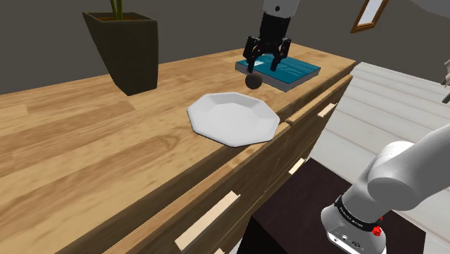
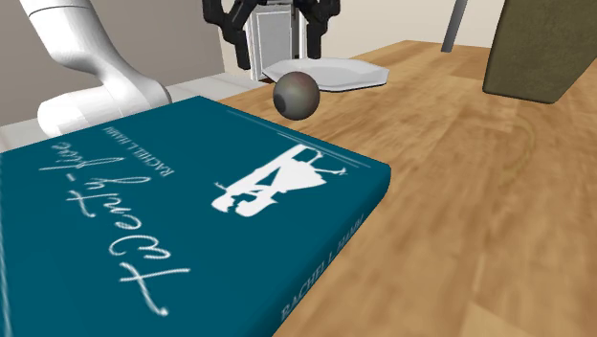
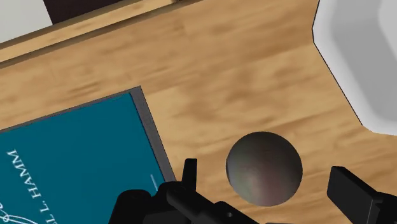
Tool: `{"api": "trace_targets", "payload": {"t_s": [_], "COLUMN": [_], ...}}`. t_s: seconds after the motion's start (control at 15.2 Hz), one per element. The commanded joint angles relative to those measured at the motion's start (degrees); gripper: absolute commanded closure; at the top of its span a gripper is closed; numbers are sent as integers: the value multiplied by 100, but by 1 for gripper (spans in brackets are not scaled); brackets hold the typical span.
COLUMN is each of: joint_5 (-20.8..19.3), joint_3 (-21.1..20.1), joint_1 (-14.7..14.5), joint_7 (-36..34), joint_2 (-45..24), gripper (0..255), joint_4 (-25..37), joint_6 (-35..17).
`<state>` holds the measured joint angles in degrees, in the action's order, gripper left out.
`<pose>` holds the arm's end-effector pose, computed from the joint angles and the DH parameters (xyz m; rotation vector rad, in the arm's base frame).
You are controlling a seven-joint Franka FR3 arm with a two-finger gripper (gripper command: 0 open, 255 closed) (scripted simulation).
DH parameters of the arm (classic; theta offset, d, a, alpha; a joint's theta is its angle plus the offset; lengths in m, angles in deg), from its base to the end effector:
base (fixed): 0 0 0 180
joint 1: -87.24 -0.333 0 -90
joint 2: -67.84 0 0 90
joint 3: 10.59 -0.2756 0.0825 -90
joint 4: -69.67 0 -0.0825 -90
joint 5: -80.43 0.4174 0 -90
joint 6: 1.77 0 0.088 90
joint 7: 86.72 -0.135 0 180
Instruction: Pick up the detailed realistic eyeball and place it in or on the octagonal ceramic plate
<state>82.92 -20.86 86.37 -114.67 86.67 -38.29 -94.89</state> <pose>0.4914 0.1121 0.5777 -3.0962 0.4709 -0.1030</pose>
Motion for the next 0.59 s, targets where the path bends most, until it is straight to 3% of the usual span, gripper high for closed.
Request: {"api": "trace_targets", "payload": {"t_s": [0.0,0.53], "joint_5": [-7,9], "joint_3": [-91,-96], "joint_1": [-11,-21], "joint_7": [-191,-179], "joint_2": [-243,-174], "gripper": [0,0], "joint_4": [183,-396], "joint_6": [-8,-518]}}
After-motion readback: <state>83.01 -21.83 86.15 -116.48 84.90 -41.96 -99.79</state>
